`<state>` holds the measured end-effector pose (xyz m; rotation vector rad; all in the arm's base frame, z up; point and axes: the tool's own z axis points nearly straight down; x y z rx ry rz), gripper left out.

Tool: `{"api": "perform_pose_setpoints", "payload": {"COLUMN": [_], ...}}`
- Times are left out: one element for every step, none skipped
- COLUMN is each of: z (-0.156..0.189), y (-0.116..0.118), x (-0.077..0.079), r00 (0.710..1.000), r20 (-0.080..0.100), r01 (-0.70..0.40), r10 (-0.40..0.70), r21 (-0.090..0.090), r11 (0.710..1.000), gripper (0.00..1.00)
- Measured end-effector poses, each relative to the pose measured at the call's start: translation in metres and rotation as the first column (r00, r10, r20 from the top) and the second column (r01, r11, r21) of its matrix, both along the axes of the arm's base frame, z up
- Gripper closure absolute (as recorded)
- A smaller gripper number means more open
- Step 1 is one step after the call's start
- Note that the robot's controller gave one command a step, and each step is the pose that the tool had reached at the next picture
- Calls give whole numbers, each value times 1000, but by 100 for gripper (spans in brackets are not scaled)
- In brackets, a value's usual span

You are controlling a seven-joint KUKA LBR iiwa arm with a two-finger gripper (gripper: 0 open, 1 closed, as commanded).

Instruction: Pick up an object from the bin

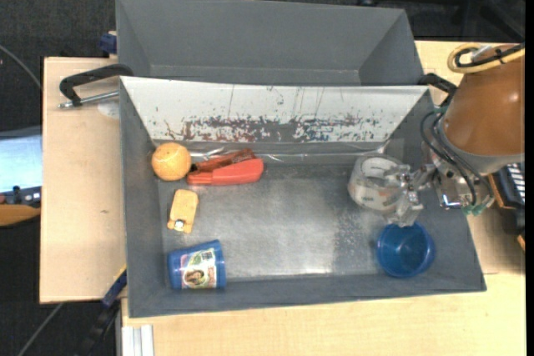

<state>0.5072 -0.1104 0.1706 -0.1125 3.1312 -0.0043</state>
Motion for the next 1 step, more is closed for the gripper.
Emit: {"api": "perform_pose_setpoints", "payload": {"z": [55], "y": [0], "x": [2], "r00": [1000], "r20": [9], "r01": [1], "r10": [-1], "r21": [-2], "r11": [1000], "gripper": [100]}}
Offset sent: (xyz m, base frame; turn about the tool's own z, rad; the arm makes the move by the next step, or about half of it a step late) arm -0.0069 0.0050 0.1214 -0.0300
